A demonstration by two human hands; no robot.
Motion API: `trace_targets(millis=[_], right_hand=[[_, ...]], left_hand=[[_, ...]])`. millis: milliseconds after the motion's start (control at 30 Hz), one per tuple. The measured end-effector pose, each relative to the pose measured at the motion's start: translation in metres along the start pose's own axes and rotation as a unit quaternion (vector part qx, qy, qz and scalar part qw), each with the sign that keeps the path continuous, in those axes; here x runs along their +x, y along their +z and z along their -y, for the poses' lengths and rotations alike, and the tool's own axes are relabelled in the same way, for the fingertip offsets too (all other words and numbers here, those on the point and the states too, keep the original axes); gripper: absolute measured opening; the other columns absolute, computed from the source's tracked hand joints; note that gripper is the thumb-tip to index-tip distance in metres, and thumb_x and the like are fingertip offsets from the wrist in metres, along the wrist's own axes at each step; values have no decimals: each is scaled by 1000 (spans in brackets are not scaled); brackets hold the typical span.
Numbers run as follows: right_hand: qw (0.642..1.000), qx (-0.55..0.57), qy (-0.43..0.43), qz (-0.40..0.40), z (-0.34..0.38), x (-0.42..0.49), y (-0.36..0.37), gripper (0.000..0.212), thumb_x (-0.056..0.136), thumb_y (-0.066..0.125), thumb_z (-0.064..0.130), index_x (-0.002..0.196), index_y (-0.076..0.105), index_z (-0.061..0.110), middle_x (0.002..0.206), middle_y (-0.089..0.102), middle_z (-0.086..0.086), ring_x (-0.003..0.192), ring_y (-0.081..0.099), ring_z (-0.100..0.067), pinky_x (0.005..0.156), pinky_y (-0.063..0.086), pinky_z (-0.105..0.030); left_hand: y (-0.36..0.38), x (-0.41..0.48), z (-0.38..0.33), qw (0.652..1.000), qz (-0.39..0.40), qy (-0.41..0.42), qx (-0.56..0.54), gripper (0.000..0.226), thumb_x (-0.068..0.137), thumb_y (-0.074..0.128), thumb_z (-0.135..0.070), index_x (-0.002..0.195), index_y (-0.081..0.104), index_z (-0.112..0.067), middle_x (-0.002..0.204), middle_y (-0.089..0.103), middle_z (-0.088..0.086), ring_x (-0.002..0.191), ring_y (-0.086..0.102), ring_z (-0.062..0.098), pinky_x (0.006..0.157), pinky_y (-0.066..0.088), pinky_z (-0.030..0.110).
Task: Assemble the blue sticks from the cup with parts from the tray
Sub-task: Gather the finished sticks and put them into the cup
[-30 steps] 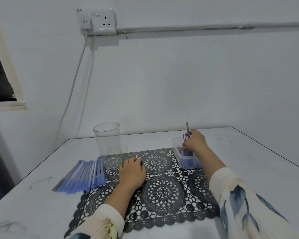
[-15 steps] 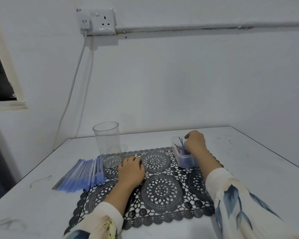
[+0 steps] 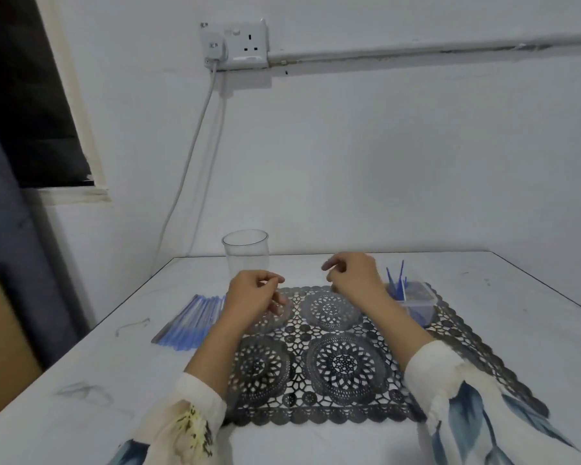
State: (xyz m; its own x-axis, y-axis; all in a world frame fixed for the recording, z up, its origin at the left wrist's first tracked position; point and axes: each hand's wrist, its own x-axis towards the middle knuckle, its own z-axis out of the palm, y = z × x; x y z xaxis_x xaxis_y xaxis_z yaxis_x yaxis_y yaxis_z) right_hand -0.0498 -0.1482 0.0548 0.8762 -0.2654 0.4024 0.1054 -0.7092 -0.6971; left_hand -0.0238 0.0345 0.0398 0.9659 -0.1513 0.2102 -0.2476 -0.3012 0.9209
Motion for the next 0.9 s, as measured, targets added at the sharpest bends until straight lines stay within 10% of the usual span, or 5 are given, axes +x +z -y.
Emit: trace_targets(millis=[200, 367, 900], right_hand=[[989, 1, -26, 147, 34, -28, 63, 28, 88, 49, 1, 94, 73, 13, 93, 69, -7, 58, 56, -12, 46, 41, -8], [982, 18, -29, 183, 54, -33, 100, 28, 89, 51, 6, 110, 69, 13, 113, 67, -4, 96, 63, -15, 84, 47, -19], [968, -117, -99, 199, 64, -37, 154, 28, 84, 46, 0, 100, 68, 3, 99, 68, -12, 91, 64, -25, 82, 54, -34]], left_hand=[[-62, -6, 32, 984, -153, 35, 88, 18, 90, 52, -10, 87, 69, -14, 61, 68, 1, 54, 65, 14, 59, 53, 22], [-102, 12, 80, 944, -239, -38, 226, 25, 86, 50, -2, 105, 67, -6, 102, 69, 12, 97, 62, 26, 87, 45, 32], [-119, 34, 114, 935, -200, -141, 255, 34, 82, 47, 6, 111, 62, -2, 116, 60, 19, 107, 55, 34, 90, 43, 36]])
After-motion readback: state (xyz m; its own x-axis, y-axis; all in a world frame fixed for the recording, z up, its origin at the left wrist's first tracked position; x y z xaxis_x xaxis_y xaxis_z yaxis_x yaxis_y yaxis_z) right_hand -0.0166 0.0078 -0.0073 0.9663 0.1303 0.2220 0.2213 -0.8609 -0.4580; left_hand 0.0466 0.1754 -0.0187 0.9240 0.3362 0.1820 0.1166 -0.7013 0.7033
